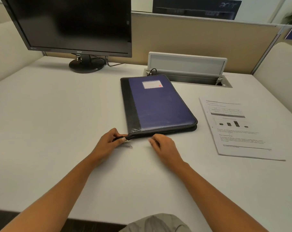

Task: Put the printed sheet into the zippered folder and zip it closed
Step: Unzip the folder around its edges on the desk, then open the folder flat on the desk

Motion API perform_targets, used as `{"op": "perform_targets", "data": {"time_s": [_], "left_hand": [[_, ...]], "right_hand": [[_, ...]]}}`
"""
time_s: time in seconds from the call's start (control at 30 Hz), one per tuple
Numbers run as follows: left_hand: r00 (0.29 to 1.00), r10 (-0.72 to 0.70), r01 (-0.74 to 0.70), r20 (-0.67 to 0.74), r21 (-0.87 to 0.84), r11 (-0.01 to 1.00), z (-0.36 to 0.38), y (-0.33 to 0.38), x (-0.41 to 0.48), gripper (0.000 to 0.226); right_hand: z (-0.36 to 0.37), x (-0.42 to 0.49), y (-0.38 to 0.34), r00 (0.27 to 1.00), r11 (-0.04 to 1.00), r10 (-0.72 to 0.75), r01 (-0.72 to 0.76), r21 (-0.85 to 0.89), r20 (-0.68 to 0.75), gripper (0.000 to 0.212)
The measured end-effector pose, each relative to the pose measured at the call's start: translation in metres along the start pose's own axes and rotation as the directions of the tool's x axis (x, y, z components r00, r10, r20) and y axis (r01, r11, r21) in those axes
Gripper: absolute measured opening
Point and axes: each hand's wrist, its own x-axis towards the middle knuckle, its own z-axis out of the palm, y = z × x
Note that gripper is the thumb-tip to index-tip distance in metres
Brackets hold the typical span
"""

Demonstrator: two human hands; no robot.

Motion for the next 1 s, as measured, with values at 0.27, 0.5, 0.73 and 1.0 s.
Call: {"op": "perform_targets", "data": {"time_s": [0.27, 0.5, 0.73, 1.0], "left_hand": [[0.987, -0.062, 0.075, -0.149, 0.082, 0.994, -0.063, -0.003, -0.001, 0.015], [0.923, 0.05, 0.125, -0.382, 0.421, 0.898, -0.042, 0.004, 0.012, 0.016], [0.906, 0.396, -0.119, -0.152, 0.804, 0.582, 0.011, 0.019, 0.022, 0.041], [0.976, 0.159, -0.199, 0.149, 0.907, 0.37, 0.057, 0.038, 0.05, 0.085]], "right_hand": [[-0.025, 0.001, 0.029, 0.899, 0.985, 0.165, -0.173, 0.016, -0.405, 0.014], [-0.025, 0.007, 0.037, 0.82, 0.904, 0.397, -0.426, 0.024, -0.413, 0.026], [-0.028, 0.011, 0.028, 0.777, 0.86, 0.51, -0.45, 0.242, -0.368, 0.028], [-0.042, 0.028, 0.004, 0.654, 0.653, 0.665, -0.273, 0.706, -0.362, 0.019]]}}
